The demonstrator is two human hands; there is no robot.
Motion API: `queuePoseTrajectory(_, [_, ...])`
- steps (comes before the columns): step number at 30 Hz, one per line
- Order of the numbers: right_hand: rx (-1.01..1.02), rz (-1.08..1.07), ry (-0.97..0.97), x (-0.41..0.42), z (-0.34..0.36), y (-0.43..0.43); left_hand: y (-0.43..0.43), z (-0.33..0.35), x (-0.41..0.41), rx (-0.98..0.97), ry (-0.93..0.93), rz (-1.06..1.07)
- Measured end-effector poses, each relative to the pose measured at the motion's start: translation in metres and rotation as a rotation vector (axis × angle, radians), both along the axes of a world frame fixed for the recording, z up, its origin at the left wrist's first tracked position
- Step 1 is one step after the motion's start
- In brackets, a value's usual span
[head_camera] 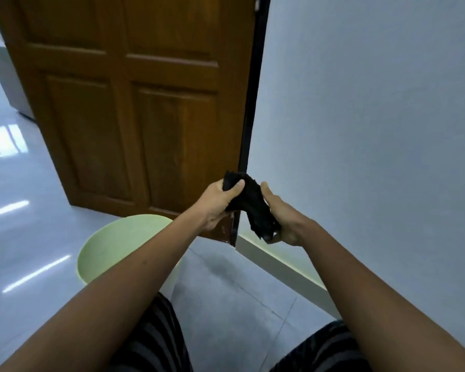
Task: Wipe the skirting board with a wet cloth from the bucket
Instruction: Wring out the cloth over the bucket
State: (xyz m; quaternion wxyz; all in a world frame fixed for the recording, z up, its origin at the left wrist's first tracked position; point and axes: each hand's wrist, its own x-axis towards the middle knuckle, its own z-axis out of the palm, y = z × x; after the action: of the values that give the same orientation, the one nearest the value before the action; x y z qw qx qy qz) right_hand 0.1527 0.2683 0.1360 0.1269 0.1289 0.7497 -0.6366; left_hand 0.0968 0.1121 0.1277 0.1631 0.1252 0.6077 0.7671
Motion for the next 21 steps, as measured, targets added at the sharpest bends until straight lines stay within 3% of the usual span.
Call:
queuePoseTrajectory(2, [-0.187,-0.020,-0.014,0.003,-0.012,-0.023,-0.017,-0.011,0.003,0.027,0.013,0.051])
queuePoseTrajectory(5, [-0.358,-0.233,0.074,0.002,-0.037,-0.057,-0.054,-0.034,0.000,-0.050,0.042,0.242])
queuePoseTrajectory(8, [-0.149,-0.334,0.202,-0.005,-0.055,-0.083,-0.089,-0.064,0.002,-0.272,0.063,0.354])
queuePoseTrajectory(12, [0.175,-0.347,0.249,-0.020,-0.069,-0.116,-0.119,-0.092,-0.006,-0.284,-0.205,0.161])
queuePoseTrajectory(16, [0.225,-0.314,0.244,-0.051,-0.085,-0.130,-0.133,-0.108,-0.036,-0.257,-0.233,0.270])
queuePoseTrajectory(21, [0.183,-0.308,0.184,-0.097,-0.125,-0.136,-0.120,-0.139,-0.064,-0.379,-0.303,0.520])
